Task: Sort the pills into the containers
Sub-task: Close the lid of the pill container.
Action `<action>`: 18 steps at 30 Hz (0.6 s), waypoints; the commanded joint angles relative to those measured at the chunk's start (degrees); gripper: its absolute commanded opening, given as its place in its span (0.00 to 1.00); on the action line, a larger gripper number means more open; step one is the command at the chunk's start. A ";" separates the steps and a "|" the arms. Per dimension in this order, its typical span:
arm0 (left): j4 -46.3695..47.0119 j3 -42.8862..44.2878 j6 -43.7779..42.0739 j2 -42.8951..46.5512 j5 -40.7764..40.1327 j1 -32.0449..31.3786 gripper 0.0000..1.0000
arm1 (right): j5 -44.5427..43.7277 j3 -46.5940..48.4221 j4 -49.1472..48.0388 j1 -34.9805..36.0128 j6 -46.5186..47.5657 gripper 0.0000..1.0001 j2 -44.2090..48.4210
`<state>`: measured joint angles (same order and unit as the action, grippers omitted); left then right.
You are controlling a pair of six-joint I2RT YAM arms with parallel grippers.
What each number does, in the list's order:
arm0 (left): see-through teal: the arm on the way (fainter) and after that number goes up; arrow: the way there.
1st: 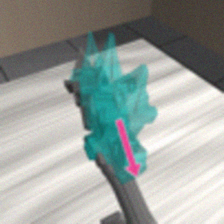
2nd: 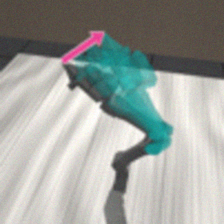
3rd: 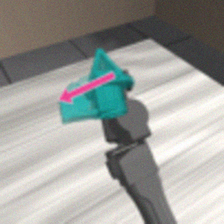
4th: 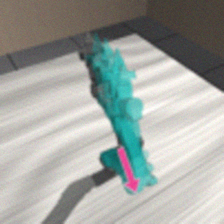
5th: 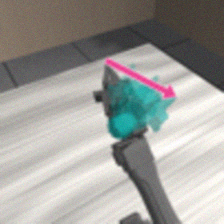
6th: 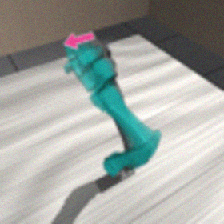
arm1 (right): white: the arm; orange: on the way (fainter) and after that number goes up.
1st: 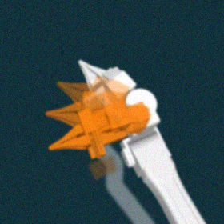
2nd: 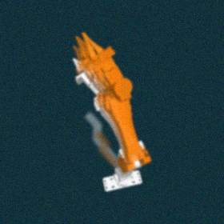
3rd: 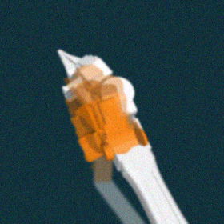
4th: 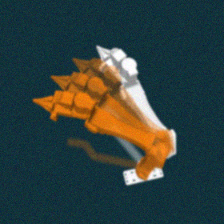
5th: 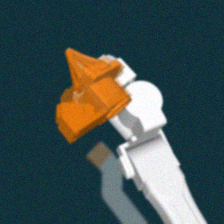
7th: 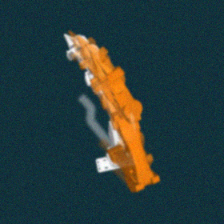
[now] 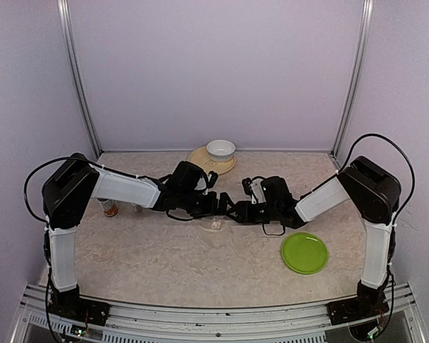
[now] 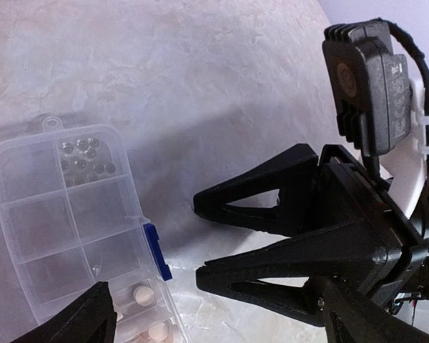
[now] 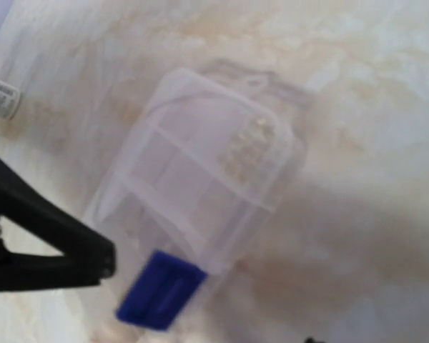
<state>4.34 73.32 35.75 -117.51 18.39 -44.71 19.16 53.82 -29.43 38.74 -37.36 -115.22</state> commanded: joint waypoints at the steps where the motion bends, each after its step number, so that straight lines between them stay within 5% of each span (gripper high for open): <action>1: -2.29 -1.83 0.26 -2.19 -1.13 -0.34 0.99 | 0.89 3.76 1.40 0.97 0.28 0.54 -0.66; 6: -0.45 -2.37 0.46 -2.19 0.14 -0.40 0.99 | 0.94 6.93 3.51 0.98 0.26 0.60 -2.61; 18: 0.41 -3.84 0.13 -1.62 -0.37 -0.38 0.99 | -7.69 12.20 13.55 1.69 2.64 0.56 -5.96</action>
<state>8.03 71.61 35.46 -117.51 14.66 -43.31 17.78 64.10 -21.56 38.89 -36.42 -118.32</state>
